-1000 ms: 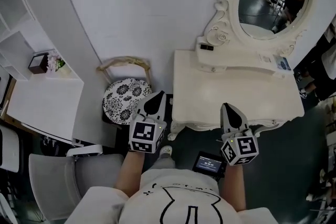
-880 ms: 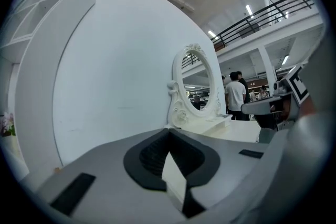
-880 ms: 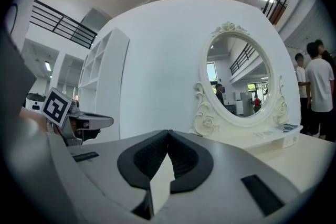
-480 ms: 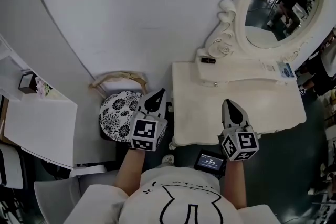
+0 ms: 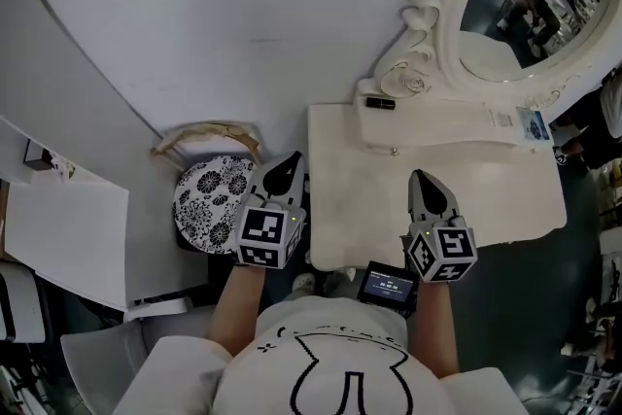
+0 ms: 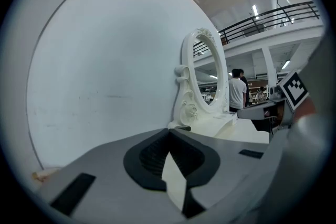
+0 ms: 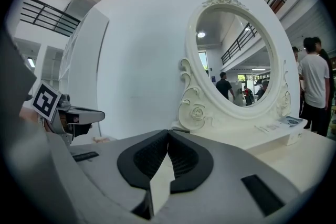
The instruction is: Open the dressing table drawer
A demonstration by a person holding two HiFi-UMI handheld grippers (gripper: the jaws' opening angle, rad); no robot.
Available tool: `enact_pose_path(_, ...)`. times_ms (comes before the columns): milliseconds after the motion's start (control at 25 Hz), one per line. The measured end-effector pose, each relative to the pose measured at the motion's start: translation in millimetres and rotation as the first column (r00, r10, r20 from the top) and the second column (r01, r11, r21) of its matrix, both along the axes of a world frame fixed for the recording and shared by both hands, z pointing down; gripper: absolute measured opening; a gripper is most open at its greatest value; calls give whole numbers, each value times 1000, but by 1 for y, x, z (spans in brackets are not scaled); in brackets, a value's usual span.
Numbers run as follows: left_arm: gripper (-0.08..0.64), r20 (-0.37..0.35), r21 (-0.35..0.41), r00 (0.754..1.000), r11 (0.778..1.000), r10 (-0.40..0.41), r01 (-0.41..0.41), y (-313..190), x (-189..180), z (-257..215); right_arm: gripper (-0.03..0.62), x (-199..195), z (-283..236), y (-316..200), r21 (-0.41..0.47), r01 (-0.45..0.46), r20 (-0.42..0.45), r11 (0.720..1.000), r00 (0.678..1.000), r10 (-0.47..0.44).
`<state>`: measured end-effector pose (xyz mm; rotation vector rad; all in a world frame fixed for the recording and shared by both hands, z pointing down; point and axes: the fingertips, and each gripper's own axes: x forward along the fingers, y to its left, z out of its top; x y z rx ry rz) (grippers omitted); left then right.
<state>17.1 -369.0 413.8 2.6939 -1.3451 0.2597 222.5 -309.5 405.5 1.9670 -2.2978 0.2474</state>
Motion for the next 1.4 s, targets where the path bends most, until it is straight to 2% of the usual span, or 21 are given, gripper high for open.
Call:
enact_pose_path(240, 29, 1, -26, 999, 998, -49, 49, -19, 9, 9, 18, 17, 19, -29, -68, 20, -13, 997, 1000, -21)
enact_pose_path(680, 29, 36, -106, 995, 990, -95, 98, -41, 19, 41, 98, 28, 70, -62, -211, 66, 7, 975, 998, -66)
enact_pose_path(1040, 29, 60, -178, 994, 978, -96, 105, -53, 22, 73, 133, 33, 125, -78, -344, 28, 20, 939, 1000, -22)
enact_pose_path(1400, 29, 61, -206, 992, 971, -111, 121, -65, 21, 87, 140, 39, 165, -96, -437, -22, 13, 899, 999, 30)
